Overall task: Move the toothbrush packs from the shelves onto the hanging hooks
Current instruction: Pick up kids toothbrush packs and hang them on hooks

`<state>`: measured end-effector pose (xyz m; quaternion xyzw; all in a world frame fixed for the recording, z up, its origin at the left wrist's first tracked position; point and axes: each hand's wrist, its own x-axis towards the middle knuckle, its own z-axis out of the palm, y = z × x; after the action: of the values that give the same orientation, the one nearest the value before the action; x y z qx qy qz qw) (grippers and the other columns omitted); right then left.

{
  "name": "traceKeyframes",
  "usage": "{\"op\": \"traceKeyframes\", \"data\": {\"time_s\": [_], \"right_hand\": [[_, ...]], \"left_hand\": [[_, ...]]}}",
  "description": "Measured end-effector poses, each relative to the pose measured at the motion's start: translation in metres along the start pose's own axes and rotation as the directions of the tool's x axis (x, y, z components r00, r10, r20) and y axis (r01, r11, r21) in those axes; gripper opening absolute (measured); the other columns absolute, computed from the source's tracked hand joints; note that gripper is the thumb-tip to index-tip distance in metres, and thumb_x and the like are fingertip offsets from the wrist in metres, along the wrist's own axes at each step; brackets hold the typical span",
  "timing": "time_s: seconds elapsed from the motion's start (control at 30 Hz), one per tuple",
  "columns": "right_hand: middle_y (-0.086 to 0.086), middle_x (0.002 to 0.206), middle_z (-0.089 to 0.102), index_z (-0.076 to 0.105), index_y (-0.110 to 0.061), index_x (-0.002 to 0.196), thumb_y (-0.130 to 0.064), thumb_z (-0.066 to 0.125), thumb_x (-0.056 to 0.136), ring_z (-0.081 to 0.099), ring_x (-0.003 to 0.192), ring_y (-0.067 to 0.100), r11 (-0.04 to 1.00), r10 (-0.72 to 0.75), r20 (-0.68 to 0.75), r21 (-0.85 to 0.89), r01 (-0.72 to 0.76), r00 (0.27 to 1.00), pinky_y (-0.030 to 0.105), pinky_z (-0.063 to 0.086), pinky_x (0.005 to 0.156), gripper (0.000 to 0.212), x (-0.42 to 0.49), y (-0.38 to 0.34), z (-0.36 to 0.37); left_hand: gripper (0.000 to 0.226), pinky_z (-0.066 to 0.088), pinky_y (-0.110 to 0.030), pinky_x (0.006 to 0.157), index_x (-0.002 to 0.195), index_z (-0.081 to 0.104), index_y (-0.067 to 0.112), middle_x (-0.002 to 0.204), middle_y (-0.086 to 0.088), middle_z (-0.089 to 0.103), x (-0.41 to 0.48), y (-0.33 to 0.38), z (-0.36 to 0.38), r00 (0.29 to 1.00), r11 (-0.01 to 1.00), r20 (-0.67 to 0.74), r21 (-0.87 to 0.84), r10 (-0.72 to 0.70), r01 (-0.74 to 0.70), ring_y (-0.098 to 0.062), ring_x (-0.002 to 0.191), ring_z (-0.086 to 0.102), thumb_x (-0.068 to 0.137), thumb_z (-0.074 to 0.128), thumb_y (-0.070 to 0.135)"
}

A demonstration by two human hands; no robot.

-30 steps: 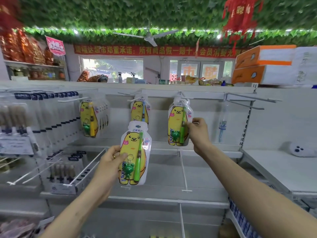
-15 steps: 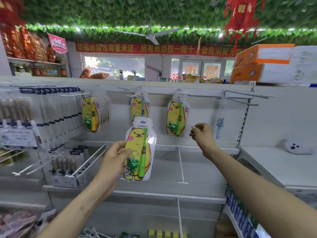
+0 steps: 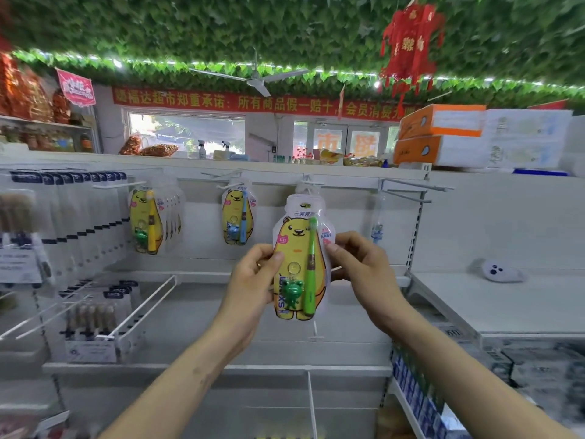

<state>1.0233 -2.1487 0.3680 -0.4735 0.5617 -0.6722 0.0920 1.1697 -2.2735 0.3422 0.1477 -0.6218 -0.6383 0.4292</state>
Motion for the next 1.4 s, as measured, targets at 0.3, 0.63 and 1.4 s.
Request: {"op": "traceKeyframes", "data": {"time_s": [0.3,0.63,1.4], "right_hand": [[0.003,0.083,0.075,0.068,-0.001,0.109,-0.018,0.061,0.106,0.072,0.074,0.017,0.995,0.075,-0.020,0.060,-0.074,0.997,0.035,0.057,0.066,0.019,0.009,-0.010,-0.011],[0.001,0.080,0.074,0.069,-0.004,0.105,-0.019,0.061,0.106,0.070,0.071,0.015,0.992,0.103,-0.029,0.083,-0.100,0.994,0.033,0.056,0.064,0.017,0.029,-0.002,-0.010],[0.009,0.088,0.074,0.064,-0.009,0.096,-0.021,0.063,0.106,0.074,0.076,0.019,0.994,0.093,-0.079,-0.053,-0.097,0.993,0.033,0.062,0.064,0.016,0.122,0.072,-0.011]], "left_hand": [[0.017,0.062,-0.047,0.082,0.107,0.071,0.015,0.102,-0.010,0.079,0.016,0.019,0.009,0.999,0.997,0.033,0.071,0.007,-0.009,-0.031,0.101,0.076,0.107,0.058,0.026],[0.018,0.062,-0.041,0.077,0.103,0.071,0.015,0.100,-0.008,0.079,0.037,0.013,0.011,1.000,0.998,0.004,0.067,0.003,-0.003,-0.024,0.092,0.077,0.107,0.058,0.028],[0.011,0.064,-0.048,0.086,0.104,0.069,0.018,0.097,0.000,0.077,0.147,-0.038,0.016,0.993,0.948,-0.072,0.311,0.090,-0.063,-0.018,0.092,0.075,0.107,0.059,0.023]]}}
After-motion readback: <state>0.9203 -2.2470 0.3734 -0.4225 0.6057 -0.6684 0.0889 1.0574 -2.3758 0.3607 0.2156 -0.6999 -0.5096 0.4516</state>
